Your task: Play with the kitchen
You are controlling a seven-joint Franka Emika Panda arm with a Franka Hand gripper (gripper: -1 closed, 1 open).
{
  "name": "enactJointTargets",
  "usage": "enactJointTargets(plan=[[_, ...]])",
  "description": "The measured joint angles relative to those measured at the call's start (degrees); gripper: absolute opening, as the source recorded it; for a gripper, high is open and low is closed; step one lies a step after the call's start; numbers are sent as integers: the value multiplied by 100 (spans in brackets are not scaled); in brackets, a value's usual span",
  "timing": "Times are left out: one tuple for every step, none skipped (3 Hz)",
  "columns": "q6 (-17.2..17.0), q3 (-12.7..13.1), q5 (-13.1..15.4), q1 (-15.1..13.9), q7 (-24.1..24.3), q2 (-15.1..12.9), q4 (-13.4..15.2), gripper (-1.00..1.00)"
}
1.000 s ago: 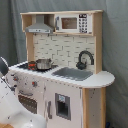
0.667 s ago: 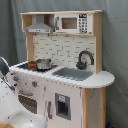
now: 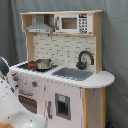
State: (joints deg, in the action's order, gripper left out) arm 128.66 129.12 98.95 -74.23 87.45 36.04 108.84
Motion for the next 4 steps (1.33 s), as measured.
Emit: enactJointTargets(plan=[[-3,-12,-113,-2,-61,-13,-65,100],[-2,-12,-113,-2,-64,-13,-70,-100],[7,-13,-183,-7,-580,-14,-147,-100],[11,-13,-193,-7,-1196,-7,-141,-100]])
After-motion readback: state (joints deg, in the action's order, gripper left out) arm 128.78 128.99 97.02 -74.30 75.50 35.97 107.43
